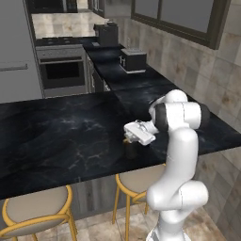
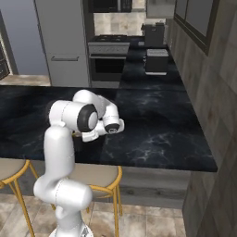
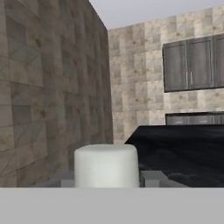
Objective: Pick up the marshmallow and place it in the cup of hot chocolate on the dining counter.
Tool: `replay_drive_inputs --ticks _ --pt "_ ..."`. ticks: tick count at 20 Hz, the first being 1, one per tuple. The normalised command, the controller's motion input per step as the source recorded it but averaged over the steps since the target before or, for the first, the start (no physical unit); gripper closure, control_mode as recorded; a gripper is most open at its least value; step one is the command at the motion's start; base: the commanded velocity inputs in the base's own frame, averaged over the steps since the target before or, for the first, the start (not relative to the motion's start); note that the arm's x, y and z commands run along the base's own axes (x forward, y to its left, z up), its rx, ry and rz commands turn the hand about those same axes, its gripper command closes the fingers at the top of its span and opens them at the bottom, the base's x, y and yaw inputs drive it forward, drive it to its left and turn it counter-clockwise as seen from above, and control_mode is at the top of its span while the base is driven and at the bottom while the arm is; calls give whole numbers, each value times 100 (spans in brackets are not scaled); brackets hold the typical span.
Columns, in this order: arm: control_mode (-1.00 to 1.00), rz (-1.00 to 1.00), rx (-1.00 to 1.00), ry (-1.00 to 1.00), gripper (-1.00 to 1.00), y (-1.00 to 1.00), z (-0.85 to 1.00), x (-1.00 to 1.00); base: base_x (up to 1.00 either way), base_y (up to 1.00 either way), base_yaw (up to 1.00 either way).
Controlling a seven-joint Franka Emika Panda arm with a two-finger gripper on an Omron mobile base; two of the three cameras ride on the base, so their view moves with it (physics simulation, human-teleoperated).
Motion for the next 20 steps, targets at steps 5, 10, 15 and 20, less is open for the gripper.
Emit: replay_drive_inputs --ticks 5,10,15,20 --pt "-100 0 0 -11 -100 22 -3 -25 0 0 0" --pt "-100 0 0 -6 -100 0 0 0 0 0 0" --pt "-100 0 4 -6 -100 -17 0 0 0 0 0" --pt "-100 0 6 -11 -100 -31 0 0 0 0 0"
